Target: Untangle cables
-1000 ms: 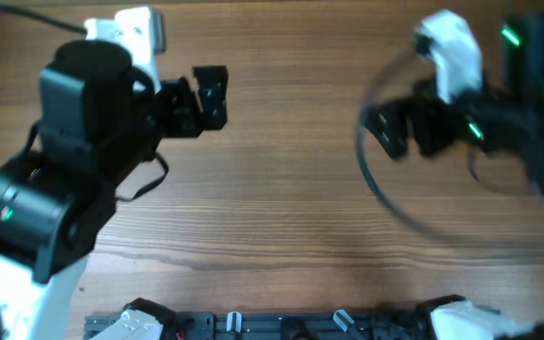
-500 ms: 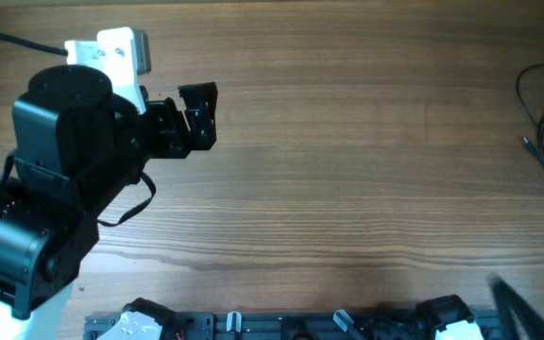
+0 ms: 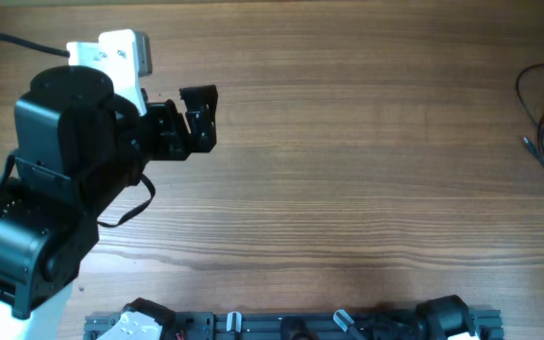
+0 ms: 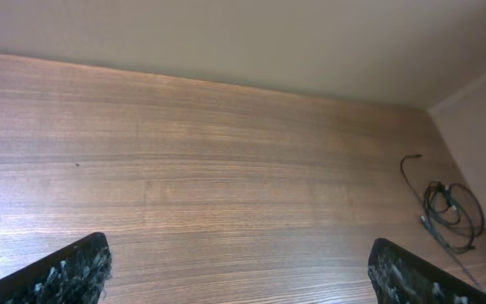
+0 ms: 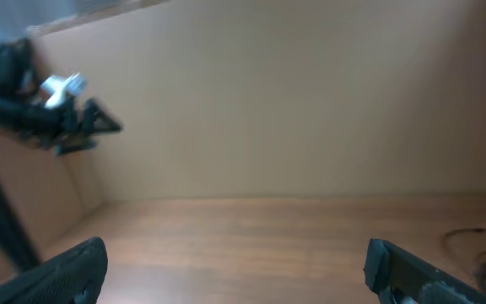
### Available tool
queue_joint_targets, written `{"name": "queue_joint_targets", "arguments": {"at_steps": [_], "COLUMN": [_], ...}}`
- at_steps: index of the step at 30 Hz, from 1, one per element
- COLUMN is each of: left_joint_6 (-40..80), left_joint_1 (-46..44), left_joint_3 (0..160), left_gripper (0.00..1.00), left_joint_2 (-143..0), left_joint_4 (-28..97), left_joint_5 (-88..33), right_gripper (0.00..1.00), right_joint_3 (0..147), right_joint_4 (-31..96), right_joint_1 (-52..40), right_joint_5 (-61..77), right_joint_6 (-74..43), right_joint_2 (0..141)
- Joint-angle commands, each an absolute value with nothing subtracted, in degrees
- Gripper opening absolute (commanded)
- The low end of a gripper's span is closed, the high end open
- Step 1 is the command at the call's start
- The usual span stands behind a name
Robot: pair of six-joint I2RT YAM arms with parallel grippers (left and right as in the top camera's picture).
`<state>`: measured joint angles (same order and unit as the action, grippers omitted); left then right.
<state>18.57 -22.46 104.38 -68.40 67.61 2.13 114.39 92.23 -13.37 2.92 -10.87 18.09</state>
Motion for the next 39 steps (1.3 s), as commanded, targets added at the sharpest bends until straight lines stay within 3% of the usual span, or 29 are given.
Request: {"name": "queue_joint_targets", "arguments": {"at_steps": [1,8,12,21,26,32,39], "left_joint_6": [16.9,16.7,16.7,16.7,14.0,13.8,13.9], "left_joint_1": [-22.6,-22.6,-22.6,-22.6,-22.6,-22.6,-22.6], "left_joint_3": [105.0,105.0,105.0,105.0,105.0,105.0,105.0], "left_gripper": [1.0,1.0,1.0,1.0,1.0,1.0,1.0], "left_joint_2": [-68.2,-68.2,-68.2,-68.2,-68.2,-68.2,-68.2], "left_joint_4": [68.1,69.4,69.6,70.0,70.3,70.1,70.1], "left_joint_5": [2.9,2.9,2.9,2.9,2.9,2.9,2.9], "right_gripper": [1.0,1.0,1.0,1.0,1.0,1.0,1.0], "right_joint_3": [108.0,101.1,101.1,93.4,92.1,89.9,71.5], "right_joint_4": [92.2,91.9,85.3,71.9,73.3,75.7,56.9], "right_joint_1": [-13.4,-6.0,2.0,5.5,5.5,5.3,5.3], "right_joint_5": [13.6,13.9,16.6,15.7,10.1,13.8,21.5], "right_joint_6": [-5.5,21.5,31.6,33.6,30.3,30.0,30.0], "right_joint_2": [17.6,17.2,14.9,6.4,0.2,0.4,0.4]}}
